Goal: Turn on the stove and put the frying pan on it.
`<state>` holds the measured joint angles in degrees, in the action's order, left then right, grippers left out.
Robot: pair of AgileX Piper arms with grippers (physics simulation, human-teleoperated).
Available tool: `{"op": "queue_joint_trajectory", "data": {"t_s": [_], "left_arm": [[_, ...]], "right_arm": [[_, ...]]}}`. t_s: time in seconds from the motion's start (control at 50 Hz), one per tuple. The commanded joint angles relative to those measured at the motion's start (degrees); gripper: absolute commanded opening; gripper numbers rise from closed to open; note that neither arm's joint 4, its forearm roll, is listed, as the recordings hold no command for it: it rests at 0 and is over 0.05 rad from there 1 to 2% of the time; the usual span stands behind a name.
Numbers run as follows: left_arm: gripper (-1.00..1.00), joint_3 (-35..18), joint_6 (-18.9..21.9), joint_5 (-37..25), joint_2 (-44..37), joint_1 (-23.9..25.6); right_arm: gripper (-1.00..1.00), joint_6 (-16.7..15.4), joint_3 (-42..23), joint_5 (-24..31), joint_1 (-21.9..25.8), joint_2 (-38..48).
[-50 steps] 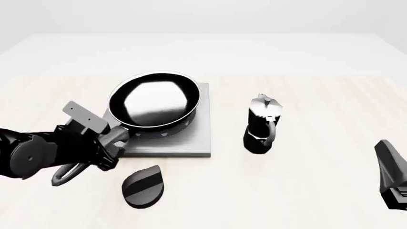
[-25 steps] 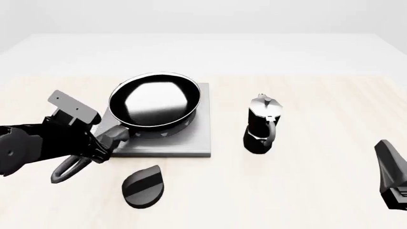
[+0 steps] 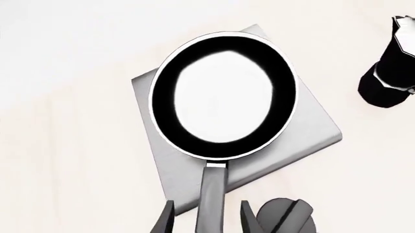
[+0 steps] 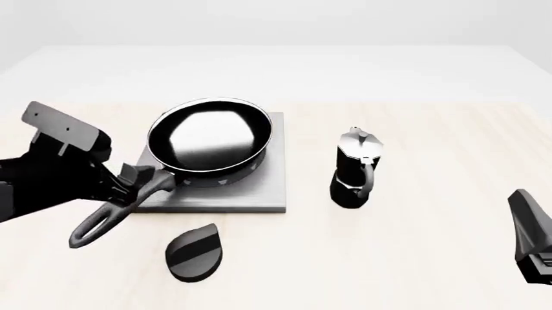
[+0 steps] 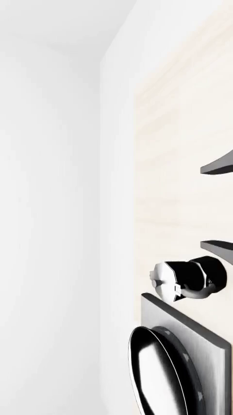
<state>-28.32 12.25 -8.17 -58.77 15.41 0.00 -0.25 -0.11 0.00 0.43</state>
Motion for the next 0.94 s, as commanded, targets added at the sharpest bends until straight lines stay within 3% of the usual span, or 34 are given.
{"op": "queue_joint_trajectory", "data": {"t_s": [0.02,0.44,0.66,0.94], "left_arm": [[1.0,0.18,-5.32,0.24,4.73,2.08],[1.0,1.98,-10.98,3.12,13.45,5.97],[1.0,5.04,-11.54,1.83,26.17,8.44],[1.0,1.5,-14.44,-14.05,48.24,8.23]], "right_arm": [[1.0,0.01,0.0,0.0,0.02,0.01],[1.0,0.0,0.0,0.0,0.0,0.0],[1.0,-0.01,0.0,0.0,0.01,-0.02],[1.0,-0.02,0.0,0.0,0.0,-0.01]]}}
